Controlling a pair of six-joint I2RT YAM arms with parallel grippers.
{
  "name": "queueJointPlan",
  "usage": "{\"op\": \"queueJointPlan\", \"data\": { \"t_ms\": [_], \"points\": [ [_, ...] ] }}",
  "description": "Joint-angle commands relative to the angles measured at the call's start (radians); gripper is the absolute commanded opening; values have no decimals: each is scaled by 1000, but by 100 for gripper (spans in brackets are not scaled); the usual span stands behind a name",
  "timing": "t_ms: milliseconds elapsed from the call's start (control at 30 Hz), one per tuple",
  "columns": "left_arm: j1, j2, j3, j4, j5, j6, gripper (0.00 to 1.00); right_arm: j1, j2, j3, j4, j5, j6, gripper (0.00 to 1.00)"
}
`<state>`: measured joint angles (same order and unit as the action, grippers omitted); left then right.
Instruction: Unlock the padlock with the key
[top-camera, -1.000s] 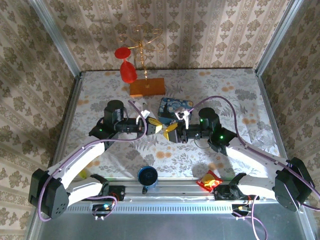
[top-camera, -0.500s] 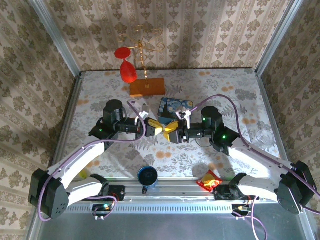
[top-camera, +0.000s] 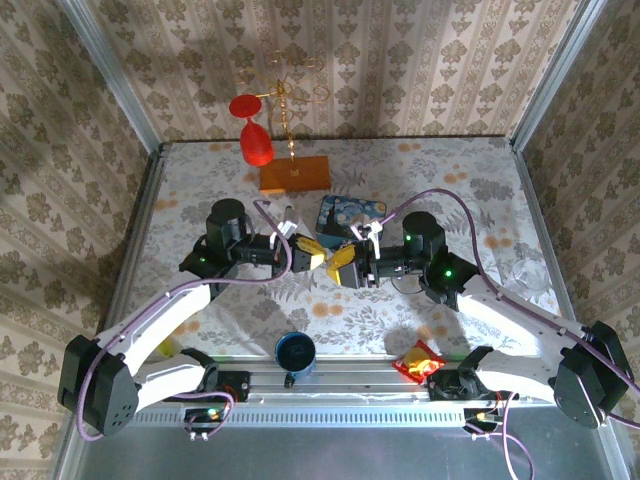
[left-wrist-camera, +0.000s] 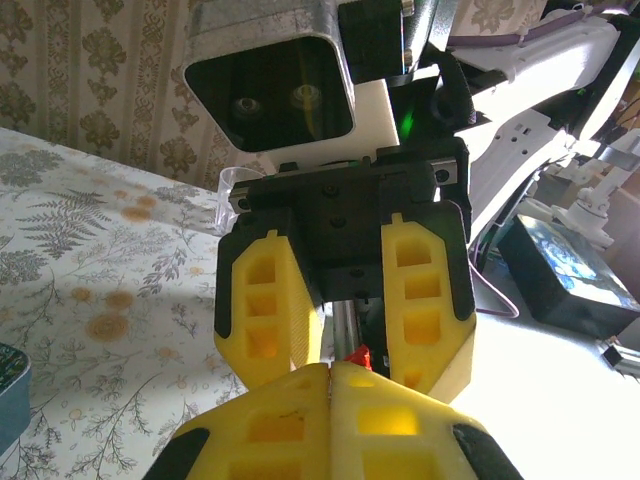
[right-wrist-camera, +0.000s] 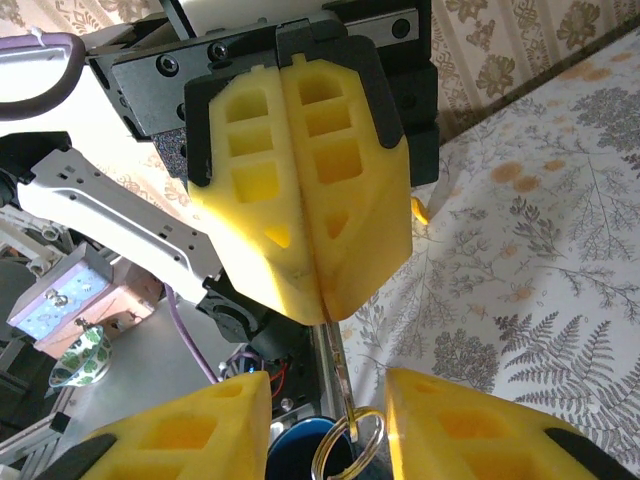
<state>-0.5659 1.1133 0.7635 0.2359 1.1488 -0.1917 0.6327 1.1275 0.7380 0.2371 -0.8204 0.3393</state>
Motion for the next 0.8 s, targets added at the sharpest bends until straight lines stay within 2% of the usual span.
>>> {"op": "queueJointPlan", "data": {
  "t_ms": [0,767],
  "points": [
    [4,0,-6,31,29,-17,0,-2,-12,21,16,1,-4,31],
    [24,-24,-25,84,-5,-57,0,-4,-47,-9,-4,48,-9,0]
  ]
}}
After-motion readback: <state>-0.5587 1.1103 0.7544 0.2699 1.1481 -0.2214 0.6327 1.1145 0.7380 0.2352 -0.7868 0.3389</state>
